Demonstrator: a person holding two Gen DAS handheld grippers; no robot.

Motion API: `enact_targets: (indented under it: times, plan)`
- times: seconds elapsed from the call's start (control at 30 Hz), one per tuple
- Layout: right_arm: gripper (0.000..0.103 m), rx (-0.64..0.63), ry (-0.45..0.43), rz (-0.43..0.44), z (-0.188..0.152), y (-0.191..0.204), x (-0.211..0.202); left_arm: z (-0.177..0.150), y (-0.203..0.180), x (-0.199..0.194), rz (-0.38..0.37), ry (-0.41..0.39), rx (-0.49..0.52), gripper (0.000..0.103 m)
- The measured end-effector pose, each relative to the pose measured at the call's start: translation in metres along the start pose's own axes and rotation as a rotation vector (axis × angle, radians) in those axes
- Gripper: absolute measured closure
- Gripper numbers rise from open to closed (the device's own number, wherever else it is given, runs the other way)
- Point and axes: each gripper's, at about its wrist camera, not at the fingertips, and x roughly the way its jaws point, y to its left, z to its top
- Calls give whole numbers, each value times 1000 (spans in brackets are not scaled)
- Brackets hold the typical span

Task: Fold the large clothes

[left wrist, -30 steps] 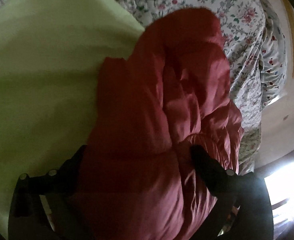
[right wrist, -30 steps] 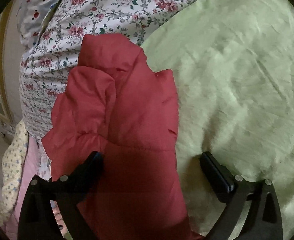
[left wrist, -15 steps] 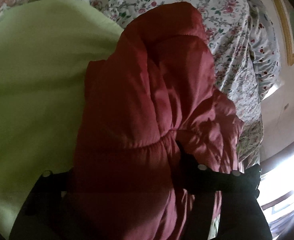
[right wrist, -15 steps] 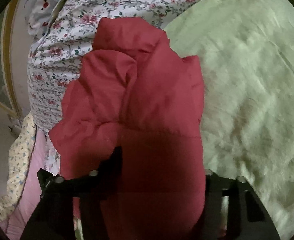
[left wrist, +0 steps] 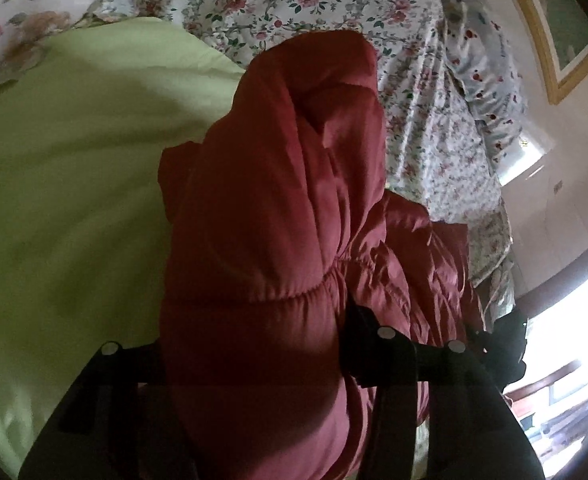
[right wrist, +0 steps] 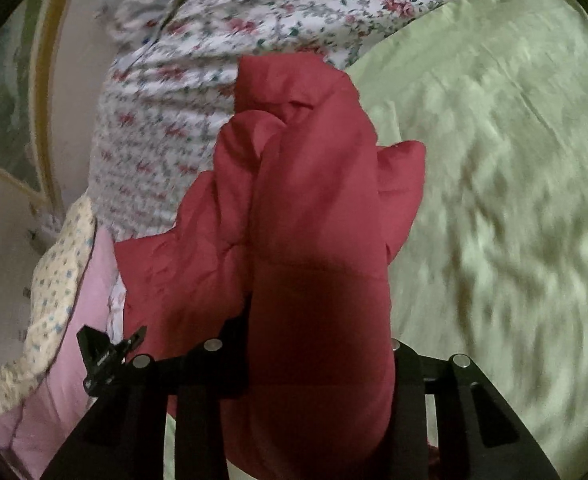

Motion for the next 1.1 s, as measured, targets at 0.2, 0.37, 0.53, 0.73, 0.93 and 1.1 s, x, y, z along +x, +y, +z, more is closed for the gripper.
enact_targets:
  times: [0.2,0.37,0.53,0.73,0.93,1.1]
  plan:
    - [65,13,25,6,-46,6,-19,-30,4,-28,-11,5,-2,56]
    - [65,26,28,11,-74,5,-36,-56,13,-40,-28,24,-27,56]
    - [64,47,32,17,-92,1,-45,-76,27,-46,-37,42,-55,55]
    - [55,69,17,-3,-101,-4,-45,-82,30,-43,8,34,-46,49]
    - [50,62,5,-39,-103,-3,-44,-85,25,-41,81,15,-26,35]
    - [43,52,-2,-82,-105,0,-44,-86,20,-45,160,-15,3,23]
